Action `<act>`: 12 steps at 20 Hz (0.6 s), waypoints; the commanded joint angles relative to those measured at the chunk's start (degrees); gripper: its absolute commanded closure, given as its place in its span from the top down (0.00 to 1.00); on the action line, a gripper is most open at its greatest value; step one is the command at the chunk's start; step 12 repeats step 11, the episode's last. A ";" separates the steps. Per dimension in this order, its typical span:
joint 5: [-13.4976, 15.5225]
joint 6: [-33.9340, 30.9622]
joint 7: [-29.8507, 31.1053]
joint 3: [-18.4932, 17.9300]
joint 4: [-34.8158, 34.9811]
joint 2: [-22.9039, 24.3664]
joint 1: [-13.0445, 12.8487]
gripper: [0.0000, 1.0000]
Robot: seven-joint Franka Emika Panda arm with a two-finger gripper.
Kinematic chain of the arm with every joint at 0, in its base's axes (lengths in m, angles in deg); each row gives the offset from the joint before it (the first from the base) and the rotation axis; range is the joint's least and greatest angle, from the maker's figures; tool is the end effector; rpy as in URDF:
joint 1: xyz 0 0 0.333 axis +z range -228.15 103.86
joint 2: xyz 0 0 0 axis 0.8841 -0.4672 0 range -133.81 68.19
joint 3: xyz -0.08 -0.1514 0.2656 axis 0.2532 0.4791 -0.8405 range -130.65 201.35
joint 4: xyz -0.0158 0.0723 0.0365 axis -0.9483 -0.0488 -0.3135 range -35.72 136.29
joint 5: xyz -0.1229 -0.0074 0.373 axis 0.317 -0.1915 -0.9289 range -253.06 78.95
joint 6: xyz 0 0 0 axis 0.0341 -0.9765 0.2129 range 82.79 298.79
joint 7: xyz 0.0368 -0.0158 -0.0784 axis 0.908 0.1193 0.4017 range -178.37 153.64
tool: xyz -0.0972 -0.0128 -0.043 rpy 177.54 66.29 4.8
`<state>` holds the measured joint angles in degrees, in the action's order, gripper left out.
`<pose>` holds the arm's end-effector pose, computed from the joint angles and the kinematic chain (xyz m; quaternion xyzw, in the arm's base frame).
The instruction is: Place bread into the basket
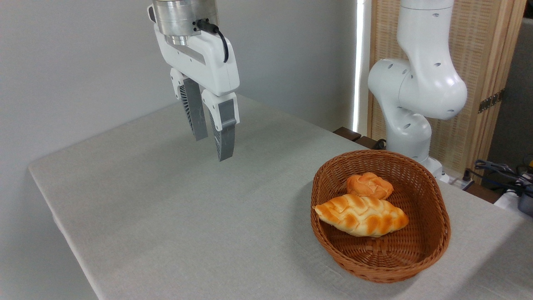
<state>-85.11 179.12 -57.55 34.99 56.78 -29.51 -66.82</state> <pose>0.5424 -0.0442 0.6107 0.9084 -0.4174 0.0234 0.0095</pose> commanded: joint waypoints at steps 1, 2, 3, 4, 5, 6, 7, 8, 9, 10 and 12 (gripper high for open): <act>-0.63 -0.41 1.32 0.27 -0.34 -0.05 0.19 1.00; -0.63 -0.41 1.32 0.18 -0.34 0.04 0.19 1.00; -0.63 -0.41 1.32 0.01 -0.43 0.04 0.19 1.00; -0.54 -0.41 1.32 0.01 -0.43 0.04 0.19 1.00; -0.54 -0.41 1.32 -0.08 -0.51 0.04 0.28 1.00; -0.54 -0.41 1.32 -0.17 -0.51 0.04 0.28 1.00; -0.46 -0.41 1.32 -0.26 -0.51 0.04 0.28 1.00; -0.28 -0.41 1.32 -0.34 -0.60 0.04 0.28 1.00; -0.28 -0.41 1.32 -0.34 -0.60 0.04 0.28 1.00; -0.19 -0.41 1.32 -0.34 -0.60 0.04 0.45 1.00; -0.19 -0.41 1.32 -0.34 -0.60 0.04 0.54 1.00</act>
